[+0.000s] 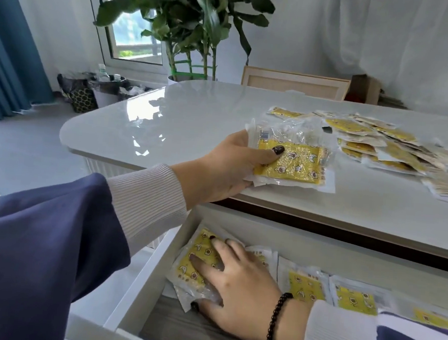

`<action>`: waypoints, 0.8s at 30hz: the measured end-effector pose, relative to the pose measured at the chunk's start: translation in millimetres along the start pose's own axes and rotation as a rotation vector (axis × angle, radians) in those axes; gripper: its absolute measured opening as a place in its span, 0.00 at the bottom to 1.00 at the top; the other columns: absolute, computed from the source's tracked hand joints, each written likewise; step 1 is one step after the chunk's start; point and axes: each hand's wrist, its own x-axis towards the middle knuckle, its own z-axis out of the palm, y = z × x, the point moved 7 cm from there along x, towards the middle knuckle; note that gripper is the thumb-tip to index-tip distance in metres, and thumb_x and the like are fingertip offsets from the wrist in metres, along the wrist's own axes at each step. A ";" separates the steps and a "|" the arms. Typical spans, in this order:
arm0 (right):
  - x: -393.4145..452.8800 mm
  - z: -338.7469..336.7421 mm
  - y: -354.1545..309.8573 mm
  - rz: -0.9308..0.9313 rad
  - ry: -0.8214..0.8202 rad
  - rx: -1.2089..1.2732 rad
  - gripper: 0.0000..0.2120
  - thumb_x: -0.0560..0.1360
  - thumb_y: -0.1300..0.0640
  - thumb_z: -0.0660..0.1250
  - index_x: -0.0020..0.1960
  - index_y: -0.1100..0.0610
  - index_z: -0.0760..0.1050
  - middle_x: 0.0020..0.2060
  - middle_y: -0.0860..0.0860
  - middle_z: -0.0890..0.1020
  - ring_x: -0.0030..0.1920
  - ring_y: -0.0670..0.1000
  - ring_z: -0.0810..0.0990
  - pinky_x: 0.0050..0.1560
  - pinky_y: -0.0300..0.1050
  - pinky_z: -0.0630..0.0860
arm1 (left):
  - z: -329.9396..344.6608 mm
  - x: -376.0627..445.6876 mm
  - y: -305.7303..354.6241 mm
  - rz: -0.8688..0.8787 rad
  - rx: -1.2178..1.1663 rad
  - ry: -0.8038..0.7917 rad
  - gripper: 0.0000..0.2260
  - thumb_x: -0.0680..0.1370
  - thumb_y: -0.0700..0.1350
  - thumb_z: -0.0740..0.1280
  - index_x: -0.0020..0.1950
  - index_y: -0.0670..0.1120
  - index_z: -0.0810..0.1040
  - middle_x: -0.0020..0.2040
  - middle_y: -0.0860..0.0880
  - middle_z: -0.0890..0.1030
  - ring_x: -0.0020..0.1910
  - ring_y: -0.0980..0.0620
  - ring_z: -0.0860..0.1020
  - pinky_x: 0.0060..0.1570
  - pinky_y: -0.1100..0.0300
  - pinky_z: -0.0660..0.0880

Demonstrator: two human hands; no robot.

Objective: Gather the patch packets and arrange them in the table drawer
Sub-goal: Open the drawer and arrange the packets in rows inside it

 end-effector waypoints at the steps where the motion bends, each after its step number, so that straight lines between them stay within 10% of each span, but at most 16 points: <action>1: 1.4 -0.3 -2.9 0.030 -0.027 0.014 0.32 0.68 0.32 0.54 0.67 0.45 0.67 0.65 0.57 0.70 0.62 0.61 0.71 0.54 0.59 0.76 | -1.0 0.0 0.2 -0.001 0.005 0.010 0.16 0.76 0.34 0.68 0.63 0.37 0.71 0.61 0.33 0.78 0.59 0.37 0.78 0.62 0.40 0.73; 5: 8.6 1.2 -14.7 0.161 -0.213 0.032 0.39 0.67 0.27 0.52 0.71 0.49 0.59 0.71 0.56 0.57 0.67 0.61 0.58 0.64 0.61 0.63 | 2.3 -1.4 1.8 0.005 -0.006 -0.001 0.11 0.76 0.34 0.66 0.58 0.39 0.73 0.57 0.35 0.80 0.55 0.39 0.80 0.60 0.42 0.75; 14: 19.0 0.4 -3.3 0.004 -0.327 -0.005 0.26 0.76 0.43 0.58 0.71 0.52 0.62 0.72 0.58 0.61 0.70 0.61 0.58 0.66 0.59 0.66 | 7.3 -4.5 4.1 0.021 -0.064 -0.034 0.12 0.77 0.33 0.65 0.60 0.38 0.74 0.55 0.36 0.81 0.53 0.40 0.80 0.54 0.47 0.78; 19: 25.0 2.8 5.0 -0.249 -0.319 0.037 0.27 0.75 0.58 0.59 0.73 0.51 0.62 0.72 0.55 0.65 0.68 0.62 0.63 0.66 0.57 0.67 | 6.8 -5.3 4.8 0.019 -0.039 -0.006 0.16 0.77 0.34 0.66 0.64 0.37 0.72 0.59 0.35 0.80 0.56 0.39 0.80 0.56 0.46 0.77; 24: 18.0 -6.6 34.7 -0.093 -0.121 0.315 0.26 0.73 0.57 0.63 0.71 0.51 0.67 0.69 0.51 0.71 0.68 0.53 0.68 0.65 0.54 0.70 | 6.4 -5.5 3.4 0.007 -0.038 0.000 0.17 0.77 0.34 0.66 0.65 0.37 0.71 0.60 0.34 0.79 0.59 0.38 0.79 0.59 0.43 0.76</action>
